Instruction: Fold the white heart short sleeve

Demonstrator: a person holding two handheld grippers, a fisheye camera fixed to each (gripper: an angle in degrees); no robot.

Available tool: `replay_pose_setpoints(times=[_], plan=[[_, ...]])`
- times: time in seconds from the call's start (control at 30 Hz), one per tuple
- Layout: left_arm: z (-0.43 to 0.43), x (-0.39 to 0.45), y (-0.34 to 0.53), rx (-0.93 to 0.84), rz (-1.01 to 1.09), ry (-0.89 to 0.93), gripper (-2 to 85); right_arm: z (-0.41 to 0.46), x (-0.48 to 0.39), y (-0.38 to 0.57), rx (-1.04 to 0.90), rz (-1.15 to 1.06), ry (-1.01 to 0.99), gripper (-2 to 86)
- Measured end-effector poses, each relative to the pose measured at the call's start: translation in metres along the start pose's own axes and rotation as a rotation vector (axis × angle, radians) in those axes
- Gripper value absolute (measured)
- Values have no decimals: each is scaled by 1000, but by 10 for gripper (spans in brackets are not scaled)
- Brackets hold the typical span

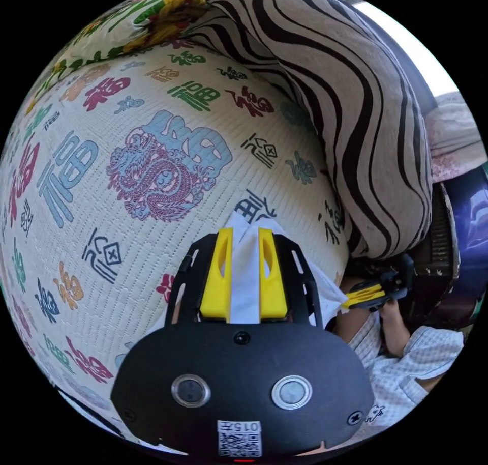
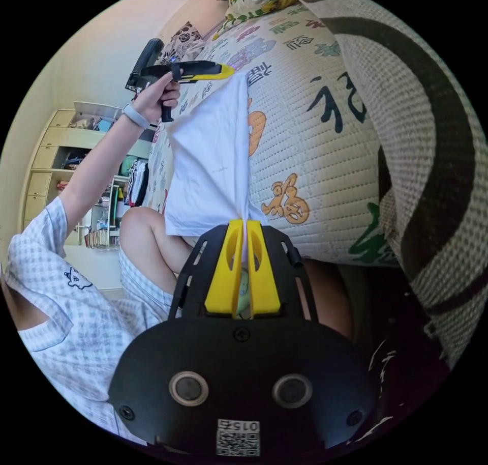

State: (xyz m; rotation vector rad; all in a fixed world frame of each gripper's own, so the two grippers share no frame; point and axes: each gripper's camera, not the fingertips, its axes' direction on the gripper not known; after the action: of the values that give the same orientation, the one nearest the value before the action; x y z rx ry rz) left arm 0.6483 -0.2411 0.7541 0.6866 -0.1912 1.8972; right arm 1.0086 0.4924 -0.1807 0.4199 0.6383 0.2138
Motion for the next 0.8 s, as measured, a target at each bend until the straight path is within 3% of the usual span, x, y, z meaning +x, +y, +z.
replay_pose_setpoints(times=[0.2,0.6,0.7,0.8], plan=[[3,33,-1,-57,116,-138,44,-5,-13,-3,-20,-11,-9,1],[-87,25,57,231,25,-107,-5,-20,-46,-22,15,-10,-2,4],[-81,25,55,126,43,-119,3,-22,-52,-24,-21,13,54,8],[-112,26,78,196,52,-149,16,-28,-67,-23,-2,28,111,18]])
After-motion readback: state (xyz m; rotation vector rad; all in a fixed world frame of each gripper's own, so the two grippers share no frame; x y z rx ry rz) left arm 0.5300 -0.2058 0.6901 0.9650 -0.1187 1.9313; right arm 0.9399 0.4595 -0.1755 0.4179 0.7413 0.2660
